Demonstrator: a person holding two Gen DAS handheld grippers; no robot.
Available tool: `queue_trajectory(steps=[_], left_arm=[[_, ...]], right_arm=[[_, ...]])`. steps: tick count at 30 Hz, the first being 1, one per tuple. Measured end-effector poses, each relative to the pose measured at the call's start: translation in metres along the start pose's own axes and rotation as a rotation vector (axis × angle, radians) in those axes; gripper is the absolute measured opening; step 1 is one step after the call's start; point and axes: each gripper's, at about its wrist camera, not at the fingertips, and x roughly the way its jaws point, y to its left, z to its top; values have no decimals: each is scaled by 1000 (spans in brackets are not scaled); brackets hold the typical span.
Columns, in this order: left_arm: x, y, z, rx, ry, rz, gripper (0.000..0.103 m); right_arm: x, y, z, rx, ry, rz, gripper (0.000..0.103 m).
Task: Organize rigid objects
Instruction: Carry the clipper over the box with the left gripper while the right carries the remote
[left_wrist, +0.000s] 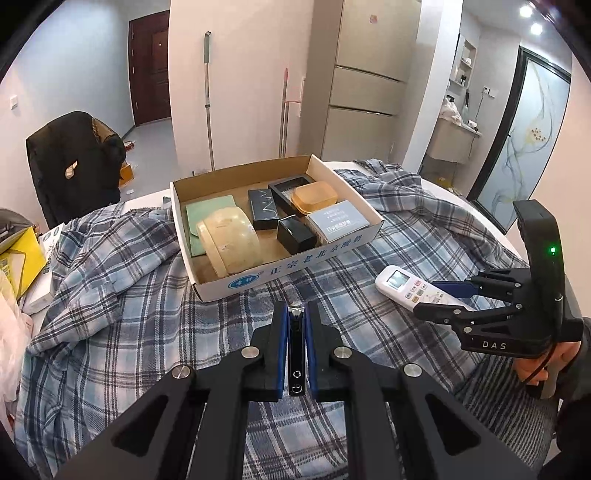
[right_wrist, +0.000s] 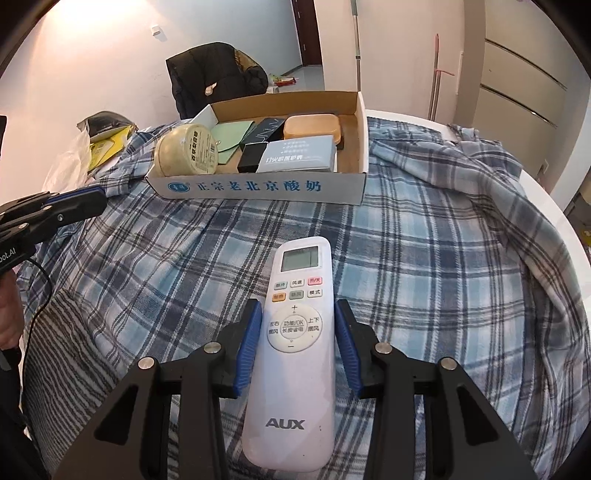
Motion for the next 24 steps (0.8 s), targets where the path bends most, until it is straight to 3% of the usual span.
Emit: queue_trajectory(steps=[10, 16, 20, 24], left_arm=[[-5, -7, -4, 11, -16, -29, 10], [-5, -7, -4, 10, -32, -20, 10], [-3, -5, -3, 2, -21, -15, 10], [-9, -4, 2, -2, -36, -3, 10]], right_arm=[[21, 0, -2, -29, 72, -19, 43], [23, 16, -6, -133, 44, -109, 39], [23, 8, -1, -69, 56, -95, 39], [6, 5, 8, -66, 9, -97, 39]])
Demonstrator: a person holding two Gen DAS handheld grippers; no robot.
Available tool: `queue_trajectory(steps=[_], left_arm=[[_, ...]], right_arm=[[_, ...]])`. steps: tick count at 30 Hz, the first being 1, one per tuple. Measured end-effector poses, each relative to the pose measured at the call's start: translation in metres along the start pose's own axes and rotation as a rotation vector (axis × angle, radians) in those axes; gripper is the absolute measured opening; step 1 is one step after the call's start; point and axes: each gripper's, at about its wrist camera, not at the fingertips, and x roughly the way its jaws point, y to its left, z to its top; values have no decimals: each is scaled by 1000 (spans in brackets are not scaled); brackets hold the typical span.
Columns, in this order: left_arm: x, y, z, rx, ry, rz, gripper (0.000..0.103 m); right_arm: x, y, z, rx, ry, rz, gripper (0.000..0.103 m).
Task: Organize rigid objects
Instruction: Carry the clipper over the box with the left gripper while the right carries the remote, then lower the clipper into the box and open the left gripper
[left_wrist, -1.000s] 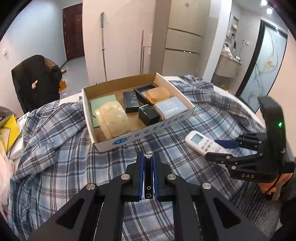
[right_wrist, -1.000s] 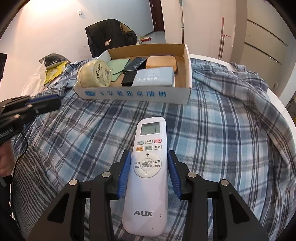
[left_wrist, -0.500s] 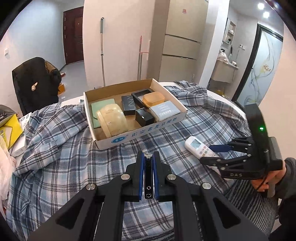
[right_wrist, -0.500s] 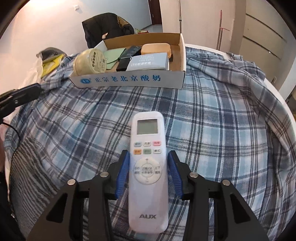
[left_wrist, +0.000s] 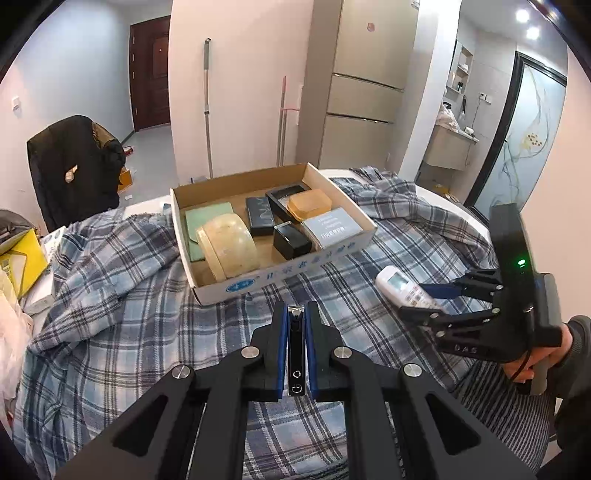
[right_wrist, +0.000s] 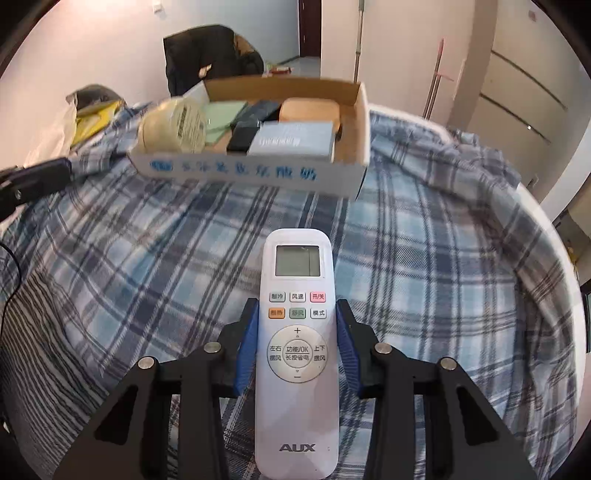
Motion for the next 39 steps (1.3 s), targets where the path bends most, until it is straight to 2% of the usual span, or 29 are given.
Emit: queue_trajectory(steps=[11, 13, 15, 19, 21, 26, 29, 32, 39], left_arm=[[-10, -5, 35, -33, -79, 40, 10], [-13, -2, 45, -75, -113, 68, 10], [-14, 1, 58, -111, -139, 45, 10], [-6, 3, 85, -152, -181, 74, 10], [2, 7, 100, -192, -183, 83, 10], [24, 17, 120, -264, -183, 50, 10], [34, 23, 117, -281, -191, 50, 10], [52, 29, 110, -281, -159, 52, 10], [85, 43, 100, -310, -92, 48, 10]], right_arm=[[-47, 3, 54, 17, -149, 0, 39], [-50, 4, 68, 29, -167, 0, 39], [-53, 3, 82, 44, -185, 8, 39], [-52, 0, 115, 78, -224, 4, 39], [-45, -3, 133, 111, -227, 19, 39], [-9, -16, 162, 188, -195, 51, 39], [22, -22, 168, 219, -140, 68, 39], [50, -25, 167, 230, -95, 78, 39], [78, -26, 164, 213, -69, 63, 39]])
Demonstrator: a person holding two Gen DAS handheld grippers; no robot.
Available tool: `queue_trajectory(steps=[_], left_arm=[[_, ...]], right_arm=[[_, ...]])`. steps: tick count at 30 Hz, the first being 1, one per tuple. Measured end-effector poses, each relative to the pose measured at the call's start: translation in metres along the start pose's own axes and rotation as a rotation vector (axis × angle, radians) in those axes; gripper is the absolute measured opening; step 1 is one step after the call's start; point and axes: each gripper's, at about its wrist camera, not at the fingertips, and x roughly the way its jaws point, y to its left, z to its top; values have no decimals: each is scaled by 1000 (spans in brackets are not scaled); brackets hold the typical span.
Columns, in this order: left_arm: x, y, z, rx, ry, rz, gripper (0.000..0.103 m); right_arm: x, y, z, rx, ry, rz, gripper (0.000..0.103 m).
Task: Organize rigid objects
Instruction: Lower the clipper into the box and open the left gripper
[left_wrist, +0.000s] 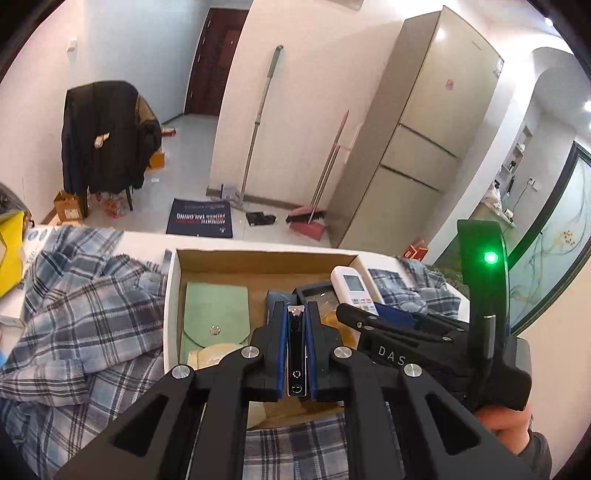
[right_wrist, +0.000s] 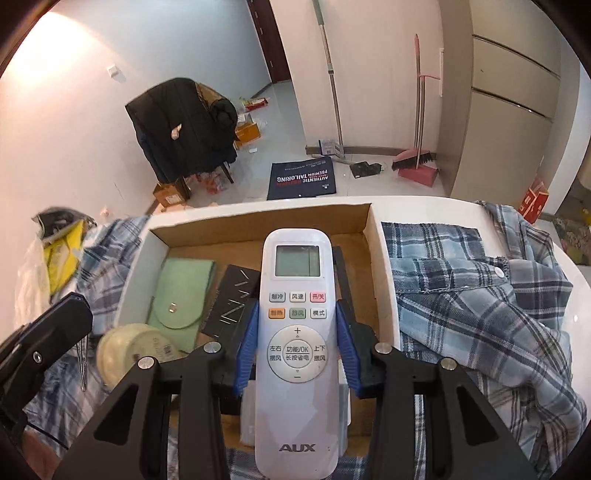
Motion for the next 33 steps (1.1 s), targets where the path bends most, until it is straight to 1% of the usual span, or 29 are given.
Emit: queue_trajectory(steps=[4, 7, 8, 9, 11, 14, 16, 18, 20, 22, 24, 27, 29, 31, 33], left_arm=[[6, 4, -2, -4, 12, 14, 10], [7, 5, -2, -6, 14, 16, 10], [6, 4, -3, -4, 13, 17, 10], [6, 3, -3, -1, 12, 18, 10], [5, 0, -3, 5, 10, 23, 10], [6, -8, -1, 22, 14, 32, 10], [9, -13, 2, 35, 16, 34, 10], [16, -18, 6, 45, 23, 55, 10], [27, -20, 8, 42, 51, 66, 10], [39, -21, 10, 31, 78, 58, 10], [53, -21, 11, 22, 99, 79, 10], [71, -20, 12, 17, 137, 110, 10], [83, -21, 11, 24, 167, 124, 10], [90, -21, 9, 13, 174, 136, 10], [96, -22, 7, 2, 178, 145, 10]], right_arm=[[5, -2, 0, 3, -21, 7, 39], [3, -5, 1, 5, -35, 30, 40], [3, -6, 1, 5, -31, 41, 44], [4, -7, 1, 8, -25, 51, 53], [2, -10, 0, 19, -23, 59, 60], [-7, -15, 1, 23, -39, 66, 60], [-19, -20, 4, 41, -65, 78, 60], [-31, -27, 8, 61, -86, 88, 60], [-43, -33, 10, 71, -118, 68, 60], [-50, -36, 12, 58, -144, 36, 60], [-50, -35, 13, 46, -141, 9, 60], [-43, -36, 14, 51, -120, 10, 60], [-38, -38, 14, 49, -110, -17, 60], [-33, -39, 10, 29, -103, -52, 60], [-29, -41, 8, 26, -93, -66, 60]])
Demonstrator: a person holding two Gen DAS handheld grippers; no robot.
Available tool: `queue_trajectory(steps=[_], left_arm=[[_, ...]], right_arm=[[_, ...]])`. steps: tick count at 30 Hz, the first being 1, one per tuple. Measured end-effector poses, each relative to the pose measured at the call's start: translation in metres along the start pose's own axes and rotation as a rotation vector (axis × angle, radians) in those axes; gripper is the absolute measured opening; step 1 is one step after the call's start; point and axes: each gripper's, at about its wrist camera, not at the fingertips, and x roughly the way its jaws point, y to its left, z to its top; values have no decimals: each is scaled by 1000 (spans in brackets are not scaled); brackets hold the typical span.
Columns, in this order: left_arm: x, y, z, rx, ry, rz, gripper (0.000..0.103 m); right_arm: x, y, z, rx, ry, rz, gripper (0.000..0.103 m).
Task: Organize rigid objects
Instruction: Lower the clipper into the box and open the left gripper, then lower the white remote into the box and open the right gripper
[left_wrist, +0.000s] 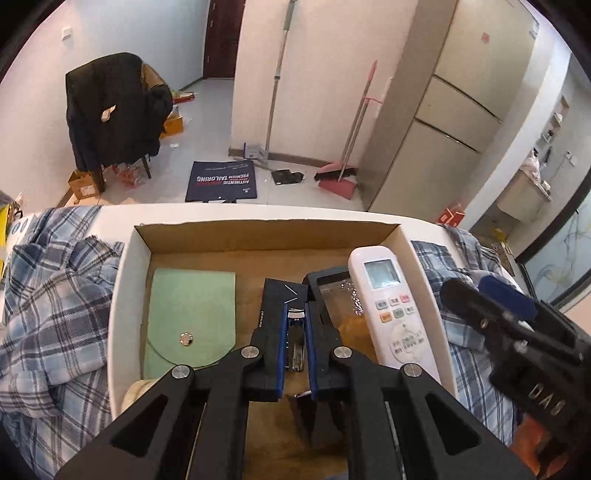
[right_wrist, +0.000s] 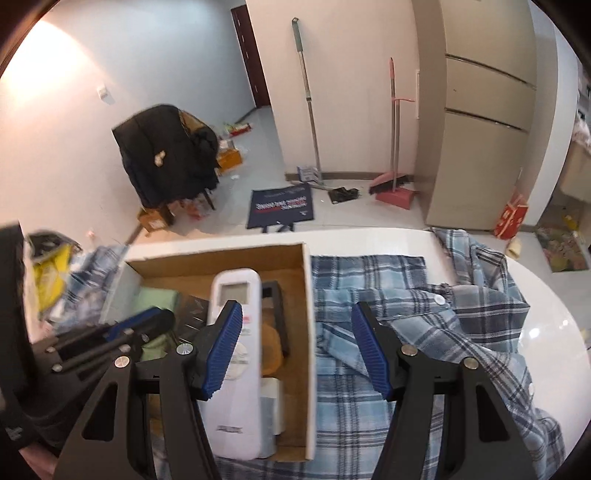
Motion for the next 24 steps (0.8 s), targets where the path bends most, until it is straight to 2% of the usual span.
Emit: queue_trajectory(steps=[3, 6, 11, 14, 15, 17, 18, 20, 22, 24], left_arm=[[5, 0, 0, -1, 2, 6, 10], [8, 1, 1, 1, 14, 11, 10], [9, -9, 2, 62, 11, 0, 10], [-8, -10, 1, 107, -39, 29, 15], [-17, -8, 0, 107, -68, 37, 18], [-47, 0, -2, 94, -160, 40, 32], [-60, 3, -2, 94, -198, 44, 36], [-96, 8, -7, 112, -320, 66, 64], [-140, 11, -16, 138, -478, 112, 78], [-175, 12, -22, 153, -572, 136, 83]], right_arm=[[1, -3, 0, 8, 4, 8, 60], [-1, -2, 1, -13, -14, -25, 60], [-5, 0, 1, -22, -31, -39, 60], [-19, 0, 3, -8, -73, -43, 60], [-26, 0, 4, -6, -92, -48, 60], [-47, 3, 3, -11, -143, -52, 60], [-57, 6, 3, -16, -170, -52, 60], [-80, 13, 5, -24, -229, -50, 60], [-102, 22, 6, -40, -280, -50, 60], [-125, 31, 5, -61, -327, -47, 61]])
